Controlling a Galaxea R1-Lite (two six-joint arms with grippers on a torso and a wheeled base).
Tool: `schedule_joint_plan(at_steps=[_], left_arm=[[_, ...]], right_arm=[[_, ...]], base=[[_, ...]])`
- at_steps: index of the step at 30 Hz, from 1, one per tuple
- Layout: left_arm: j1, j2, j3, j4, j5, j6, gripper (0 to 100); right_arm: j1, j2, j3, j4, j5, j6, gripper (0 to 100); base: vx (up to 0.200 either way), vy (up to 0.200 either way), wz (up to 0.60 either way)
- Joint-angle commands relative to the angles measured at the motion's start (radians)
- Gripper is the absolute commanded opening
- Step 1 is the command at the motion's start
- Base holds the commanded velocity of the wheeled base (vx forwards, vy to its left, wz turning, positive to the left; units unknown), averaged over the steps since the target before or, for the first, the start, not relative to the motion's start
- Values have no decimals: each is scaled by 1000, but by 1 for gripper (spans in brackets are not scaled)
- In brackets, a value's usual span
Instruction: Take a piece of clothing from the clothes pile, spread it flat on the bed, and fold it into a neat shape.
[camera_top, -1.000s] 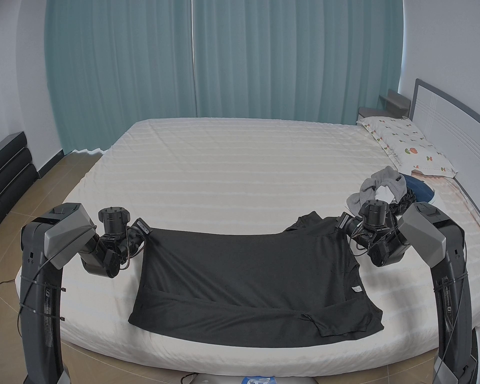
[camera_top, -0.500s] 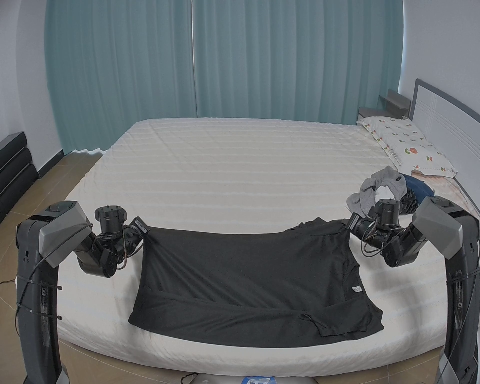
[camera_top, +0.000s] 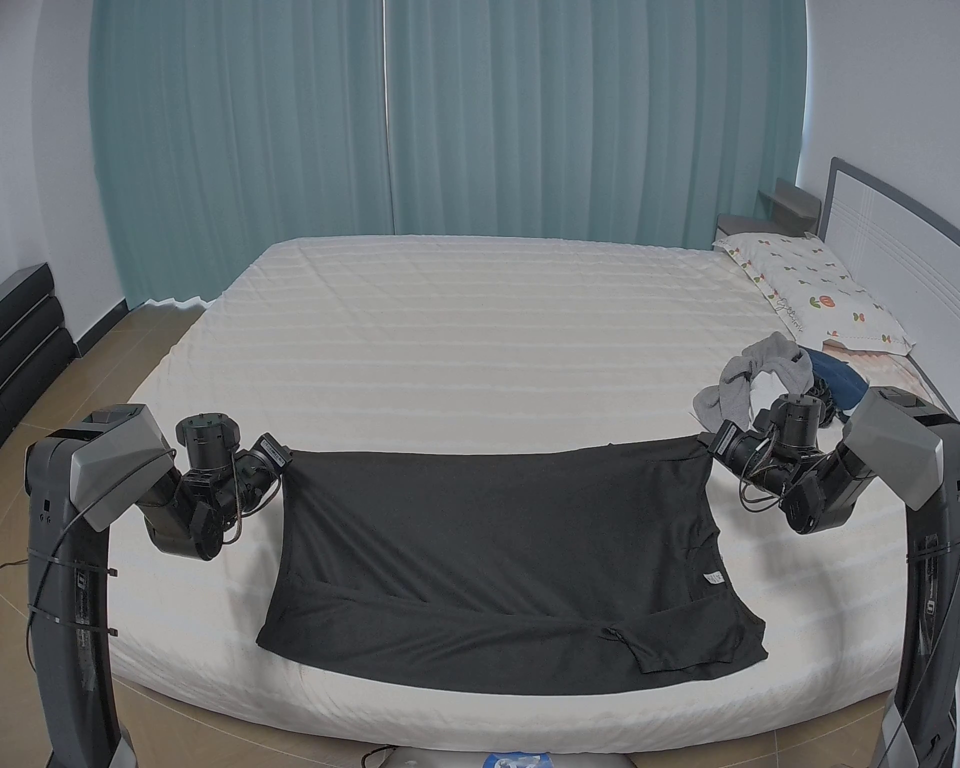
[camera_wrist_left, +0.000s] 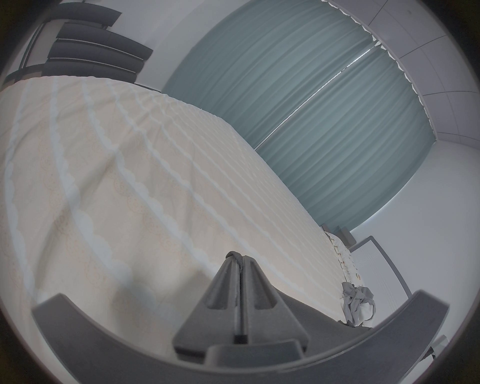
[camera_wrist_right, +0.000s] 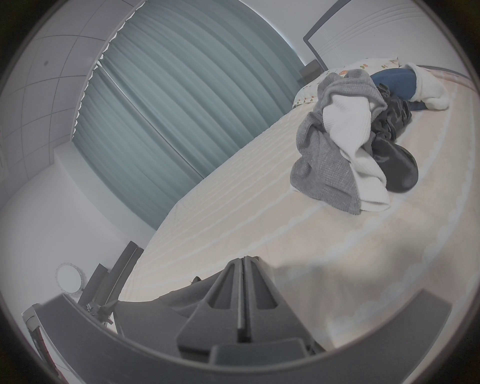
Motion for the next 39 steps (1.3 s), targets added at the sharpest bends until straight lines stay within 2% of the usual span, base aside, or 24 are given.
schedule_joint_plan(at_steps=[1, 15, 17, 20, 28, 39], left_arm=[[2, 0, 6, 1, -2, 1, 0], [-7, -6, 29, 0, -44, 7, 0], [-4, -20, 43, 0, -42, 11, 0], [4, -46, 83, -2, -44, 36, 0], [7, -49, 77, 0, -44, 62, 0], [-1, 62, -37, 12, -37, 57, 0]], right_arm=[[2, -5, 24, -4, 6, -3, 0], [-16, -71, 145, -10, 38, -13, 0], [-13, -87, 200, -13, 67, -32, 0], [-13, -82, 212, -62, 73, -33, 0], [0, -47, 156, -88, 62, -27, 0], [11, 74, 36, -77, 35, -26, 0]], base=[[0, 0, 0], [0, 0, 0], [0, 0, 0], [0, 0, 0], [0, 0, 0], [0, 0, 0]])
